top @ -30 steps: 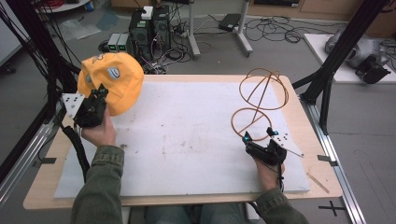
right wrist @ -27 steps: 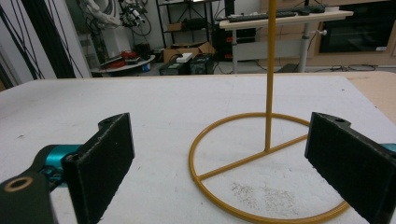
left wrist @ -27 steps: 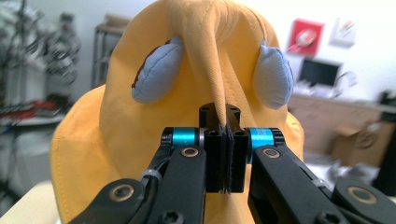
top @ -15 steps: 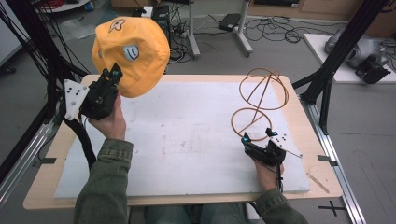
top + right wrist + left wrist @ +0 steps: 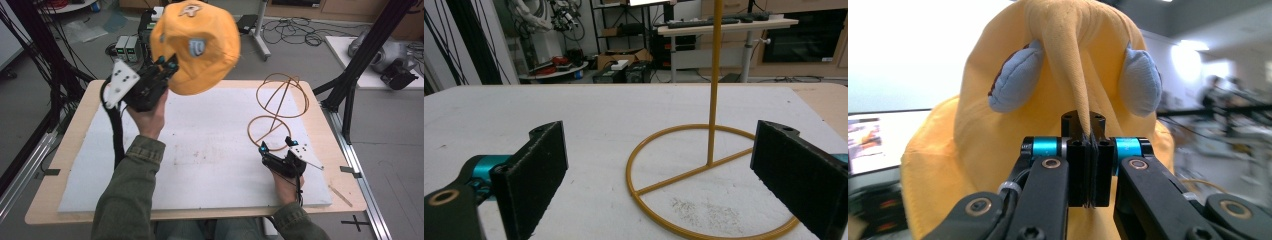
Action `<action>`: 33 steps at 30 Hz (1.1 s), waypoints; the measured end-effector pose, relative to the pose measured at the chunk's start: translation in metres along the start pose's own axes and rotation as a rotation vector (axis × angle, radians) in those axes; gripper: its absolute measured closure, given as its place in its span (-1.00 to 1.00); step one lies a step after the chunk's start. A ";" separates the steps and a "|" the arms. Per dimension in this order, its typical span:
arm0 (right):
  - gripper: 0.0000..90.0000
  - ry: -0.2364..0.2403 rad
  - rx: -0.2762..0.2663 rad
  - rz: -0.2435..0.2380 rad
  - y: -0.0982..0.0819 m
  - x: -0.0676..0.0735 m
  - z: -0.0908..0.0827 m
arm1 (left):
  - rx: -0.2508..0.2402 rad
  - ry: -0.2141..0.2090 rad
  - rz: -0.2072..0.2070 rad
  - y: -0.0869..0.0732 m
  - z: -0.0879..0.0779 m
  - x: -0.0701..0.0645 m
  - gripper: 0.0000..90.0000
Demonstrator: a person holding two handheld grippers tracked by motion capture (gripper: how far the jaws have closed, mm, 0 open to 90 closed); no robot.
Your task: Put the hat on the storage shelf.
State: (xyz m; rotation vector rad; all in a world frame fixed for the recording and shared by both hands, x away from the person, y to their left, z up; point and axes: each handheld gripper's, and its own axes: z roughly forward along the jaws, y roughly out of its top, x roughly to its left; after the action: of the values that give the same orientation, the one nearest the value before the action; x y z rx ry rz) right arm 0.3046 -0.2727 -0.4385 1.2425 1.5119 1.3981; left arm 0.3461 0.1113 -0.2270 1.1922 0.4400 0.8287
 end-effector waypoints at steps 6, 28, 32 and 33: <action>-0.82 0.006 -0.001 0.000 0.000 0.000 0.000 | 0.053 -0.190 -0.001 0.003 0.049 -0.022 0.97; -0.83 -0.035 -0.041 0.003 0.002 -0.006 -0.009 | 0.281 -0.466 -0.064 -0.030 0.157 -0.080 0.97; -0.82 -0.035 -0.036 0.003 0.001 -0.007 -0.008 | 0.394 -0.470 -0.036 -0.028 0.168 -0.079 0.97; -0.82 -0.035 -0.036 0.003 0.001 -0.007 -0.008 | 0.415 -0.473 -0.036 -0.028 0.171 -0.079 0.97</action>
State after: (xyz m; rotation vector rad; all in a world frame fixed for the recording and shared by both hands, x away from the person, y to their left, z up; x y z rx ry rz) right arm 0.2989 -0.2814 -0.4369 1.2408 1.4555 1.3929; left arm 0.4239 -0.0610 -0.2051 1.7063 0.2452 0.4071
